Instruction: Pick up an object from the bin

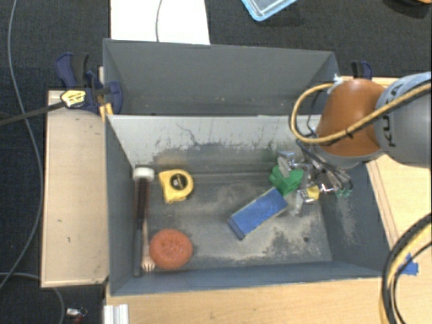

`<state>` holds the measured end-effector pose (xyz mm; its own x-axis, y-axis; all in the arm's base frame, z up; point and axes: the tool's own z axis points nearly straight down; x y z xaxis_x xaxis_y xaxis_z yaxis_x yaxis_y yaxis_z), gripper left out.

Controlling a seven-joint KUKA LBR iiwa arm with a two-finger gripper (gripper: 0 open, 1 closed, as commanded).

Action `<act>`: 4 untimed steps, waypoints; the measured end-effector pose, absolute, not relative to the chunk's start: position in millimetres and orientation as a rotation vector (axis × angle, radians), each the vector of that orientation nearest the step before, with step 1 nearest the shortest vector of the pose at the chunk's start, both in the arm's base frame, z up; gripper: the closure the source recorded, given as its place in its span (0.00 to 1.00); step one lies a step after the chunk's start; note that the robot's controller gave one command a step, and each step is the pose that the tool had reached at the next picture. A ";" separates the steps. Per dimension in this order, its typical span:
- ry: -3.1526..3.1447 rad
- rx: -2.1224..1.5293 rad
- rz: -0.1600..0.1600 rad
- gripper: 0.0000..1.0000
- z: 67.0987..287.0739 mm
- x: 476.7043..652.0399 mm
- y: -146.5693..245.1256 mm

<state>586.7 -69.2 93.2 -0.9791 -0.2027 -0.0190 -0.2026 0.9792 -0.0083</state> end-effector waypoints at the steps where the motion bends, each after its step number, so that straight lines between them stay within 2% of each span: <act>1: 3.102 -0.391 -0.005 0.00 98.7 584.2 -74.4; 2: 3.053 -0.604 -0.007 0.00 100.0 554.0 15.9; 3: 3.021 -0.795 -0.011 0.00 69.0 533.1 34.2; 4: 2.984 -0.857 -0.012 1.00 71.2 548.0 11.6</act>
Offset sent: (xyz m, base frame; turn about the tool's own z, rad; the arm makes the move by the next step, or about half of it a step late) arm -0.0345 0.0903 0.0068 -0.1935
